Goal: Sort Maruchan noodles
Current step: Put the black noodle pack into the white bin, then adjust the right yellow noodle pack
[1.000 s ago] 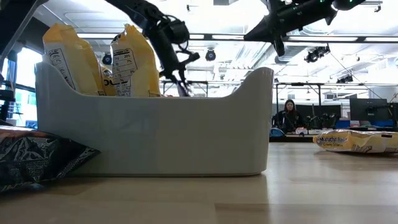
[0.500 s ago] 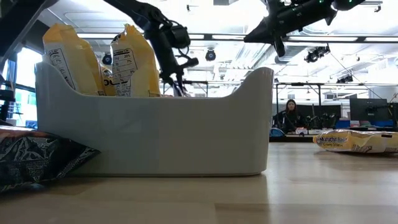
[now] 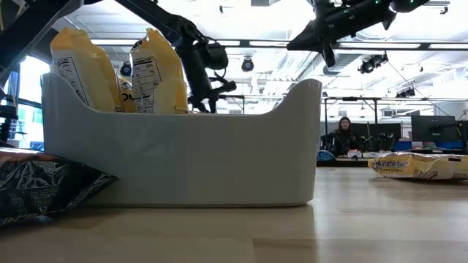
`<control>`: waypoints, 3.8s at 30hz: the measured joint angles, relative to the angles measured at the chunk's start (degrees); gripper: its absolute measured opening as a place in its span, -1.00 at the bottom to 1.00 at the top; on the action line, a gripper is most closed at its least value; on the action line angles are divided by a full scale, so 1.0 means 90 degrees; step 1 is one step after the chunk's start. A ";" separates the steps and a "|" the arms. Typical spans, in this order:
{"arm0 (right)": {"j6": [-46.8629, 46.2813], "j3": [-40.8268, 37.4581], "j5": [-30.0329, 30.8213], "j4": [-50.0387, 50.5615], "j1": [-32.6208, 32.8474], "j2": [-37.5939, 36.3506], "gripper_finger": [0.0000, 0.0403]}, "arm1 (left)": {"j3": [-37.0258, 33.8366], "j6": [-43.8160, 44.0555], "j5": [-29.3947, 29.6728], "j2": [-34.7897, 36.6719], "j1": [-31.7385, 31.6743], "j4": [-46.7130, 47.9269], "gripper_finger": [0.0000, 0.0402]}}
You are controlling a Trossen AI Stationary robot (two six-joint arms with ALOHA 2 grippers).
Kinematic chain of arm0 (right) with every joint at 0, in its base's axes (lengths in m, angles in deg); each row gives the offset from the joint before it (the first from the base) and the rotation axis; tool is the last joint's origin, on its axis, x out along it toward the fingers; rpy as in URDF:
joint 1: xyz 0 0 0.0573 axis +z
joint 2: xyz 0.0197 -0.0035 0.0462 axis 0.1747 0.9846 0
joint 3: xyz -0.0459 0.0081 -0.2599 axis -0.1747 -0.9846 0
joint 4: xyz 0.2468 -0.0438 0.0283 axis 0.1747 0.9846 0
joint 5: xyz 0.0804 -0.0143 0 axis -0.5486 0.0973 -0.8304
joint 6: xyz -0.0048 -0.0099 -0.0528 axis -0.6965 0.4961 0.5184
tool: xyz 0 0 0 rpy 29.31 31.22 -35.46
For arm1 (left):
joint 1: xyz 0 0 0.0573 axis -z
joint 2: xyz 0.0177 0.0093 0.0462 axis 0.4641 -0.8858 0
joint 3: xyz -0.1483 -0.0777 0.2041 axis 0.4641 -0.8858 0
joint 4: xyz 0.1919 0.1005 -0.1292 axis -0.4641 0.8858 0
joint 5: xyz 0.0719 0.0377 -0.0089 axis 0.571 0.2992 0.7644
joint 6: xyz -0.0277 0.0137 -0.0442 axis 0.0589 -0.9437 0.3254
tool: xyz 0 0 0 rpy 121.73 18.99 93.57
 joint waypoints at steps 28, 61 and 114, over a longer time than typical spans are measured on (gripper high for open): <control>0.0189 0.0000 -0.0048 0.0281 0.0000 0.0000 -1.00 | -0.0005 0.0081 0.0341 -0.0092 0.0008 -0.0094 -0.95; 0.0189 0.0000 -0.0051 0.0322 0.0000 0.0000 -1.00 | -0.0010 -0.0318 0.0439 -0.0288 0.0006 -0.0368 -0.60; 0.1010 0.0000 -0.0701 0.0320 0.0000 -0.0015 -1.00 | -0.3148 -0.2815 0.1266 0.3069 0.1790 -0.3743 -1.00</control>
